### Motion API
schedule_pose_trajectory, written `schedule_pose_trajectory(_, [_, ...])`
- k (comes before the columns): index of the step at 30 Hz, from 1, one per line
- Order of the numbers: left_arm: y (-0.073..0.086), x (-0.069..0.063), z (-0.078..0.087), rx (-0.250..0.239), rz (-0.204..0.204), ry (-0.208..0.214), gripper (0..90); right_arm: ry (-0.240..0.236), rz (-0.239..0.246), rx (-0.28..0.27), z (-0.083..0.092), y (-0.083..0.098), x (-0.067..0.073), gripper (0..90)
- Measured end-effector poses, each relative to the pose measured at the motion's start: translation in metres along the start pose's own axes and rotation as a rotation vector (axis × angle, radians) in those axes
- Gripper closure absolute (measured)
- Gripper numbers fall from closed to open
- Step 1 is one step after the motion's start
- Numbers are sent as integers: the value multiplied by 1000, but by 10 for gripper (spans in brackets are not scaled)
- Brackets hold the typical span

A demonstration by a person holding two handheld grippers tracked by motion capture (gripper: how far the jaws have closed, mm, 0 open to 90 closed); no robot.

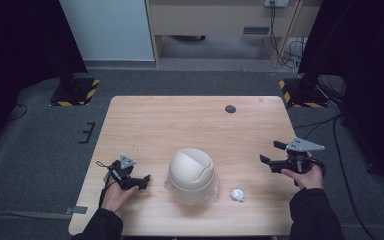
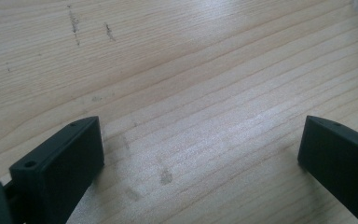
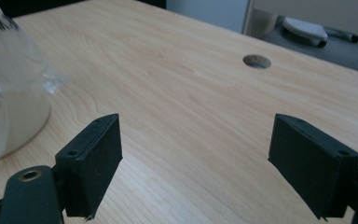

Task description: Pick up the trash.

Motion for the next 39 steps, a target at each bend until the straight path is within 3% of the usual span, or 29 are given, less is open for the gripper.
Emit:
schedule_pose_trajectory(10, [0,0,0,0,0,0,0,-61,19,-108,10,-38,19,171])
schedule_pose_trajectory(25, [0,0,0,0,0,-1,0,-156,77,-211,17,-81,48,170])
schedule_pose_trajectory(33, [0,0,0,0,0,-1,0,-217,113,-233,14,-102,66,177])
schedule_pose_trajectory(39, [0,0,0,0,0,0,0,-289,133,-244,8,-116,83,178])
Point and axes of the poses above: each handheld gripper's, and its own axes: z roughly backward along the jaws, y roughly out of its underside, x roughly to its left, the point moved 8 cm from there along -z, roughly forward along the jaws, and after that the axes turned 1 degree about z, right-handed, at the moved point
